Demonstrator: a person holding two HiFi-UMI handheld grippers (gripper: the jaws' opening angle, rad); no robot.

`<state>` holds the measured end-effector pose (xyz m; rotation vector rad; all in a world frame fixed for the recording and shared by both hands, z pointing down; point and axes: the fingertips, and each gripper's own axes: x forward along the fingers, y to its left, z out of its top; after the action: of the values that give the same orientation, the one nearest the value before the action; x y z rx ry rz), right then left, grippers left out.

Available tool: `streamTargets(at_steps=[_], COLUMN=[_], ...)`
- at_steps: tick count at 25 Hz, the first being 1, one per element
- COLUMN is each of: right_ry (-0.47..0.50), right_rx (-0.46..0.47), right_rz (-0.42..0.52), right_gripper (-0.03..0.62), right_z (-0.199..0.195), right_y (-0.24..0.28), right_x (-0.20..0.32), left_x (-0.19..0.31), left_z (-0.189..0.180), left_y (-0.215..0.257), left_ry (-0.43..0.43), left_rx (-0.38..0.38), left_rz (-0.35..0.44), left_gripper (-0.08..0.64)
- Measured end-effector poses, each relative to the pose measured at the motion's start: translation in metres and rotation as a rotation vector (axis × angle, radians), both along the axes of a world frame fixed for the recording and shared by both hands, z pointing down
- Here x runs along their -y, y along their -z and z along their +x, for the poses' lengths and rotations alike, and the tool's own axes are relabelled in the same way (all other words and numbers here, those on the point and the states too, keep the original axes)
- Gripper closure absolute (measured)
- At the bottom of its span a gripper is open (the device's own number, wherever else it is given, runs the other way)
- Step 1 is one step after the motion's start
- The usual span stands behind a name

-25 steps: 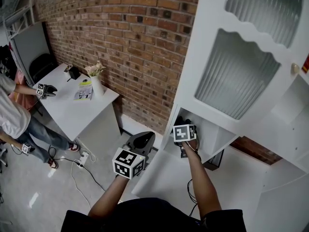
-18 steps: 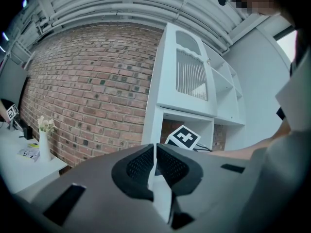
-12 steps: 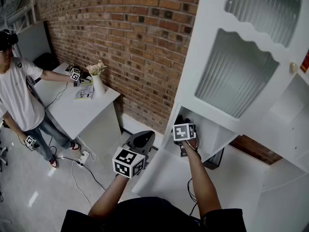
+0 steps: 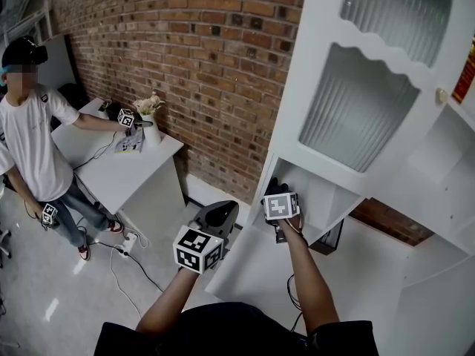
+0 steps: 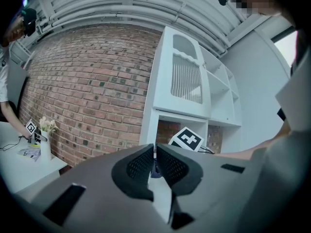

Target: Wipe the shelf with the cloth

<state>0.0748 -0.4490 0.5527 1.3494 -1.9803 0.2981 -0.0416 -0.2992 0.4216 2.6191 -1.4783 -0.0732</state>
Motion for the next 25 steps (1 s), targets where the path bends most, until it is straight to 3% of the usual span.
streamTargets(at_steps=[10, 25], right_ry=[-0.022, -0.029], right_rx=[0.075, 0.181], right_rz=[0.012, 0.166], right_gripper=[0.451, 0.451], right_z=[-0.004, -0.024], right_y=[0.006, 0.062], right_x=[-0.043, -0.105], left_x=[-0.021, -0.052], left_z=[-0.001, -0.012], left_y=[0.006, 0.012], left_ry=[-0.038, -0.110], left_rx=[-0.003, -0.002], left_rz=[0.011, 0.028], left_gripper=[0.529, 0.529])
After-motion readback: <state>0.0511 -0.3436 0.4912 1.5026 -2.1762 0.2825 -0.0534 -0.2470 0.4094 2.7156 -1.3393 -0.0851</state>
